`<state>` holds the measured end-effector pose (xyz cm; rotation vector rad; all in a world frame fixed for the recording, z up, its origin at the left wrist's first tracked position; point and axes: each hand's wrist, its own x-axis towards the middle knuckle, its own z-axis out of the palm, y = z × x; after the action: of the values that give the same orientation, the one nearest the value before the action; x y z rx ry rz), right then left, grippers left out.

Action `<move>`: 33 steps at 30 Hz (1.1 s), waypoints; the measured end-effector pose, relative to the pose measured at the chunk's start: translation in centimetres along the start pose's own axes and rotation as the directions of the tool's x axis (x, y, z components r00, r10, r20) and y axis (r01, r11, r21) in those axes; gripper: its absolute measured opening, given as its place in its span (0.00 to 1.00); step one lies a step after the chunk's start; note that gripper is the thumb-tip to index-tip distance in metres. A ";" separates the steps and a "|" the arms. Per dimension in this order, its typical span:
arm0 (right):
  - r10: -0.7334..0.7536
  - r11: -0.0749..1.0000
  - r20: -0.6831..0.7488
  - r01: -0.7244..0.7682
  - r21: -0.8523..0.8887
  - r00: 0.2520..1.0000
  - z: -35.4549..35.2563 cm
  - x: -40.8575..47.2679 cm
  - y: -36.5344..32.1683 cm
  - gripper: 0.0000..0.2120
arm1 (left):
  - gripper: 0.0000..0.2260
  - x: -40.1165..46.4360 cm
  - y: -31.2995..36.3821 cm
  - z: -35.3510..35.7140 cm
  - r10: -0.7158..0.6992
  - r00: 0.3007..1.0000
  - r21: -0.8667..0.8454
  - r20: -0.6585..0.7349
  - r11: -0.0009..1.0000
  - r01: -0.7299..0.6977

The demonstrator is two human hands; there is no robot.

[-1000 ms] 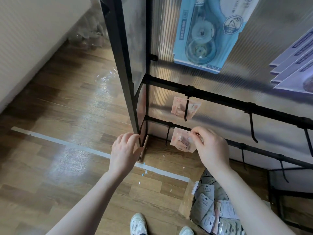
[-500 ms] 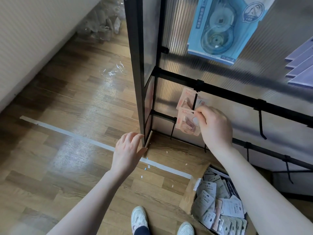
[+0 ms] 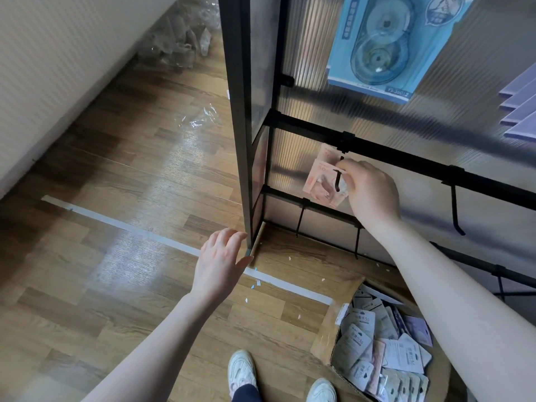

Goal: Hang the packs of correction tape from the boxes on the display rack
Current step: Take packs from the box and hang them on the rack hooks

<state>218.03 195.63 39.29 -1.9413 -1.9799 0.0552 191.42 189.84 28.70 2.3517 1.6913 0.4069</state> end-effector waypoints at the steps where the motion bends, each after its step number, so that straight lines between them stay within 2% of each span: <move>1: 0.019 1.000 0.005 -0.019 -0.005 1.000 0.1 0.3 0.1 0.14 | 0.22 0.0 0.0 0.0 0.000 1.000 -0.001 0.000 1.000 0.000; 10: 0.108 0.994 -0.002 -0.108 0.021 0.994 0.7 -0.2 1.4 0.18 | 0.21 0.4 0.4 0.2 0.038 0.999 -0.011 0.016 0.999 -0.038; 14: 0.176 0.984 -0.023 -0.176 0.010 0.984 0.4 -2.9 2.5 0.20 | 0.23 0.8 0.6 0.0 0.036 0.999 -0.006 0.030 0.999 -0.036; 20: 0.308 0.951 0.017 -0.307 -0.038 0.951 0.5 -8.9 5.1 0.20 | 0.23 1.1 2.3 -0.2 0.064 0.998 0.023 0.004 0.998 -0.064; 25: 0.411 0.912 0.096 -0.408 -0.048 0.907 0.8 -15.7 7.8 0.21 | 0.25 -0.2 6.0 0.5 0.090 0.996 0.011 0.027 0.996 -0.091; 33: 0.492 0.870 0.104 -0.488 -0.065 0.864 -0.2 -28.1 15.9 0.21 | 0.25 -4.9 15.2 5.0 0.083 0.994 0.035 0.071 0.996 -0.086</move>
<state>232.97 169.11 28.55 -2.4711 -1.5032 0.2723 205.19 180.27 28.62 2.4412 1.5872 0.3062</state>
